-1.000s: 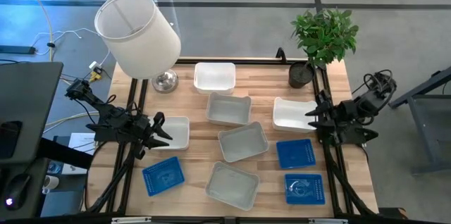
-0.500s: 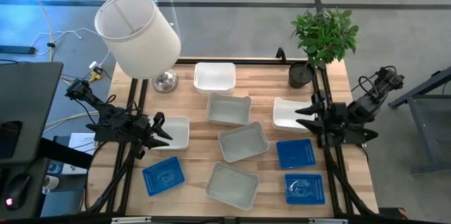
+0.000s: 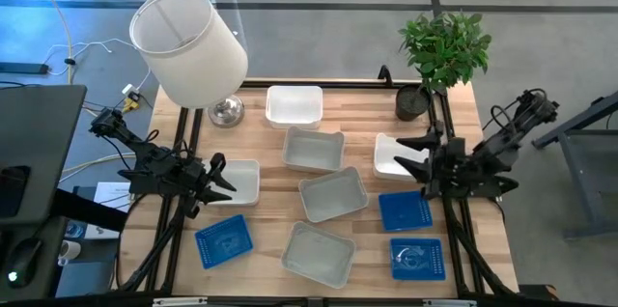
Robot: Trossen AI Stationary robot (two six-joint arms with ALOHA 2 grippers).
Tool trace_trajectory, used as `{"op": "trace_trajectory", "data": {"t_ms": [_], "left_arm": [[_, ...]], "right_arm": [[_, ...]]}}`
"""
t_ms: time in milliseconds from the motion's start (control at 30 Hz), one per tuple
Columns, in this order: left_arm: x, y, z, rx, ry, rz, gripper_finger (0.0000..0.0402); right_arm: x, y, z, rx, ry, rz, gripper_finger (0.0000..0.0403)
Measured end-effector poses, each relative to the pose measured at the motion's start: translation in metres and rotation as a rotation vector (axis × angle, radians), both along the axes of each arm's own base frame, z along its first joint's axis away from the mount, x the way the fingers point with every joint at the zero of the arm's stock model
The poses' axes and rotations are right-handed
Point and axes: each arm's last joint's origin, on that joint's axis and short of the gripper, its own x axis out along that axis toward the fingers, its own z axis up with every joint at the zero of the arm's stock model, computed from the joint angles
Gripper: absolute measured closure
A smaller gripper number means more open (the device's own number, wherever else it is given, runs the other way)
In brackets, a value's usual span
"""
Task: Stack baskets by color
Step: Stack the middle gray bin on top of the top gray bin
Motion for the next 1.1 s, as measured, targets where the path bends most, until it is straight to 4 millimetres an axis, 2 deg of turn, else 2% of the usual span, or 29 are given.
{"op": "trace_trajectory", "data": {"t_ms": [267,533,900,1100], "left_arm": [[0.0,0.0,0.0,-0.064,0.014,0.001,0.0296],[0.0,0.0,-0.001,-0.063,0.022,0.001,0.0296],[0.0,0.0,-0.002,-0.058,0.034,0.002,0.0296],[0.0,0.0,-0.002,-0.057,0.035,0.002,0.0296]], "right_arm": [[0.029,0.005,0.0,-0.01,0.044,-0.046,0.0202],[0.056,0.004,-0.004,-0.075,0.134,0.079,0.0202],[0.091,0.011,-0.025,0.023,0.39,0.276,0.0202],[0.107,0.02,-0.047,0.0,0.512,0.359,0.0202]]}}
